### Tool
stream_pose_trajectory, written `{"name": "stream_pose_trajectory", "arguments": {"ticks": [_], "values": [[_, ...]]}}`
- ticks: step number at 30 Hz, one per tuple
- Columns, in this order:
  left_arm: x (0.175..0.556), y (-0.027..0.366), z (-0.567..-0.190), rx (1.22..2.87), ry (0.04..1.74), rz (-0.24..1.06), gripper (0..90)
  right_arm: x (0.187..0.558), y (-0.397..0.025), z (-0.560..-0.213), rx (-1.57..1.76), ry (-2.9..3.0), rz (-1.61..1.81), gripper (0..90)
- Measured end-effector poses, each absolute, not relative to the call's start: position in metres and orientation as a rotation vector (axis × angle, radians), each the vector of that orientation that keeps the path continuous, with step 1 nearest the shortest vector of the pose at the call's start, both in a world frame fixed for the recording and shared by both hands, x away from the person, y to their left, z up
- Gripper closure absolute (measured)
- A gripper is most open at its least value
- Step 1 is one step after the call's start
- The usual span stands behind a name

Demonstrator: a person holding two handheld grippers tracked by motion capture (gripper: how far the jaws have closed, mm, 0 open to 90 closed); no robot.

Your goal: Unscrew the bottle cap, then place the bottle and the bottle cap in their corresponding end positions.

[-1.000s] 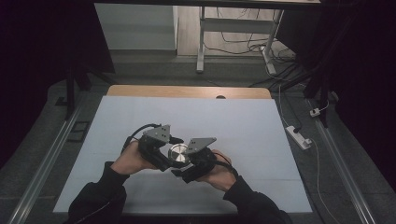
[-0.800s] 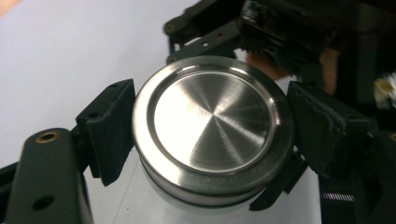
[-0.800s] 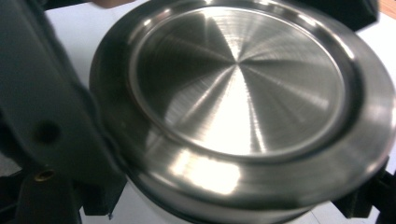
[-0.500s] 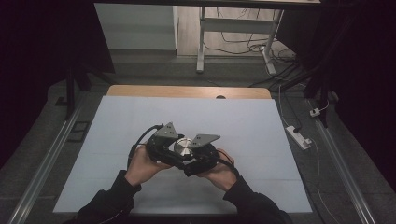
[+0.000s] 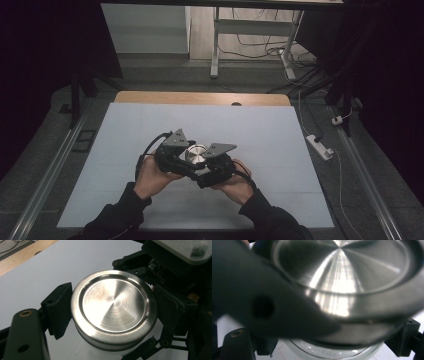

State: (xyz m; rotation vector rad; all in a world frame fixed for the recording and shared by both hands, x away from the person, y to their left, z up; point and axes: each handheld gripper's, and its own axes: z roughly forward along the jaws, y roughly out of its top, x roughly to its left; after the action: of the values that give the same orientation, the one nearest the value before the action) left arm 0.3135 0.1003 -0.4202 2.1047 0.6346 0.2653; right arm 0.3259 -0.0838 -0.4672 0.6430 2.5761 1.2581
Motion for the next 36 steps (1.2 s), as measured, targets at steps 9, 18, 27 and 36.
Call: {"name": "stream_pose_trajectory", "arguments": {"ticks": [9,18,27,36], "values": [[0.309,0.108,-0.413,2.103,0.628,0.266,20.4,0.330,-0.089,-0.467,0.656,2.566,1.250,15.1],[0.303,0.123,-0.409,2.088,0.630,0.249,20.4,0.336,-0.095,-0.465,0.683,2.543,1.247,15.1],[0.297,0.134,-0.412,2.081,0.633,0.231,20.4,0.343,-0.101,-0.465,0.712,2.527,1.240,15.1],[0.293,0.137,-0.419,2.072,0.619,0.199,20.4,0.351,-0.105,-0.463,0.728,2.507,1.236,15.1]]}}
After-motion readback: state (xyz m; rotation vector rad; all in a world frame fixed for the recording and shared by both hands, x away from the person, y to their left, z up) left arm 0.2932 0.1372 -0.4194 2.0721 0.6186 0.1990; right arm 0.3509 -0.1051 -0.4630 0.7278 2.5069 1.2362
